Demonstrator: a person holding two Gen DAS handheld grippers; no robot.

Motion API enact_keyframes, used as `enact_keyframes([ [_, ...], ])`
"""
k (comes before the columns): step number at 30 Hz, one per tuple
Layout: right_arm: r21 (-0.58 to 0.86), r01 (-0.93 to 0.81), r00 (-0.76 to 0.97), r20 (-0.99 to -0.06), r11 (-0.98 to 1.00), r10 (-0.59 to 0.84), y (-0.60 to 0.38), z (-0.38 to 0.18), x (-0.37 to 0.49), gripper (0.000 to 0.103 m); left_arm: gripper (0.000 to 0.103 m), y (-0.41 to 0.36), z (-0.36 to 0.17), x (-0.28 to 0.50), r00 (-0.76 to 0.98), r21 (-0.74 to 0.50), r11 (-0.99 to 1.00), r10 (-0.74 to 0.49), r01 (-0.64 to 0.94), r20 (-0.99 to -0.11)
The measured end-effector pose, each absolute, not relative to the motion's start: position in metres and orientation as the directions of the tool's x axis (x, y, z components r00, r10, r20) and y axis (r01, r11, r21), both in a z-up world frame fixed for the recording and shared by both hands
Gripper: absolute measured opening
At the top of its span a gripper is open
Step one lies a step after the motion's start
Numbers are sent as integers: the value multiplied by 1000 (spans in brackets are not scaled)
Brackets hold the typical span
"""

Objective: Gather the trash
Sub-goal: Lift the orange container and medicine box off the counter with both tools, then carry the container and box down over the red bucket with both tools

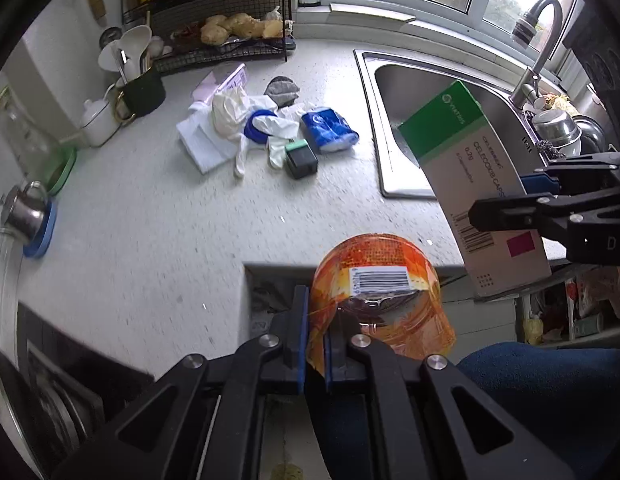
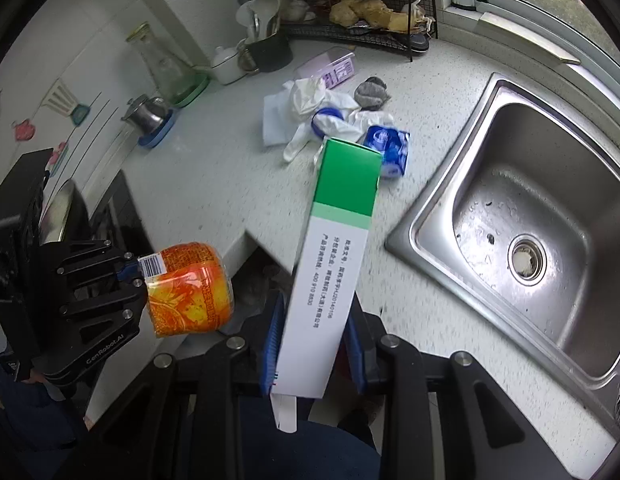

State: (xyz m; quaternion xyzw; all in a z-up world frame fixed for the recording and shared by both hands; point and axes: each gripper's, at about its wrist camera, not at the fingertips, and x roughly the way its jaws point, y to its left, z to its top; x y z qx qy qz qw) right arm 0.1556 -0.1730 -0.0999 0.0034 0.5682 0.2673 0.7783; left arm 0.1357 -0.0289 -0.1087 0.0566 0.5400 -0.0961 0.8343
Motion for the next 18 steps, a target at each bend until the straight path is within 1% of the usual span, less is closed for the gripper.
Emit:
enact_keyframes([
  [6, 297, -459, 220, -875, 837, 431, -192, -98, 109, 27, 5, -53, -111, 77, 414, -26, 989, -86, 148, -906],
  [13, 310, -472, 172, -886, 825, 431, -203, -109, 79, 27, 5, -77, -116, 42, 395, -36, 991, -86, 131, -915],
  [18, 319, -465, 138, -895, 826, 424, -207, -126, 66, 27, 5, -86, -130, 30, 358, -46, 989, -94, 140, -929],
])
